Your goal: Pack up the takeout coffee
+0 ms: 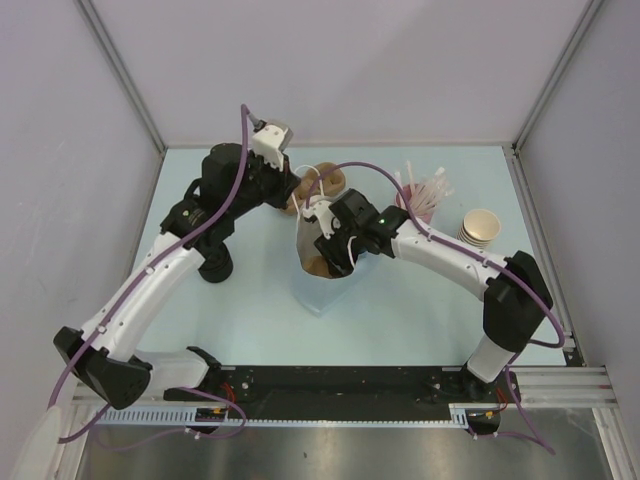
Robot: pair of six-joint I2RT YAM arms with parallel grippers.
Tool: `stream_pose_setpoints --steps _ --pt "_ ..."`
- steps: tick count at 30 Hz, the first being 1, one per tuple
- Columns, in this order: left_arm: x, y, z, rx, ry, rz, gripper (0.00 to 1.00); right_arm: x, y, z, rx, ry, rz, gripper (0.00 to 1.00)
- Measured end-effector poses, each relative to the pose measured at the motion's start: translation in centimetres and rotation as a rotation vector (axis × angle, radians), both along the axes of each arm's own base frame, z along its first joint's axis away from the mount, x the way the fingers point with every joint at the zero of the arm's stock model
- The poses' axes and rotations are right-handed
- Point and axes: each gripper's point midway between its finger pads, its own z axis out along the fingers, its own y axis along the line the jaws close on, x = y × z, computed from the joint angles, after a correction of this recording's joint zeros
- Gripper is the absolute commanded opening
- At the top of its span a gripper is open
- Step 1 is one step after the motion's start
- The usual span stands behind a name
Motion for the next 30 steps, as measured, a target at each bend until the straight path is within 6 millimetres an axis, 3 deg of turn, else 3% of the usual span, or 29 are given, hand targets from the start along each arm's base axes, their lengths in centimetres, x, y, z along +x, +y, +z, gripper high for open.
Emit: stream_pose_setpoints --steps 14,17,24,30 --pt "-0.8 0.1 0.4 -0.010 -0.014 -0.012 0.00 -0.5 -0.2 -0.8 -0.030 0.017 0.022 0.26" --pt "-0.8 0.0 0.4 -0.011 -0.016 -0.012 0.00 -0.6 -0.3 -0.8 -0.034 0.021 0.024 0.34" --pt "-0.8 0.0 0.5 -0.015 -0.023 -0.013 0.00 -0.9 -0.4 -1.0 -0.043 0.024 0.042 0.65" --pt "-0.6 -0.1 1.4 -0.034 -0.055 -0.013 0.01 -2.4 -0.3 -1.2 -0.059 0.055 0.094 0.81"
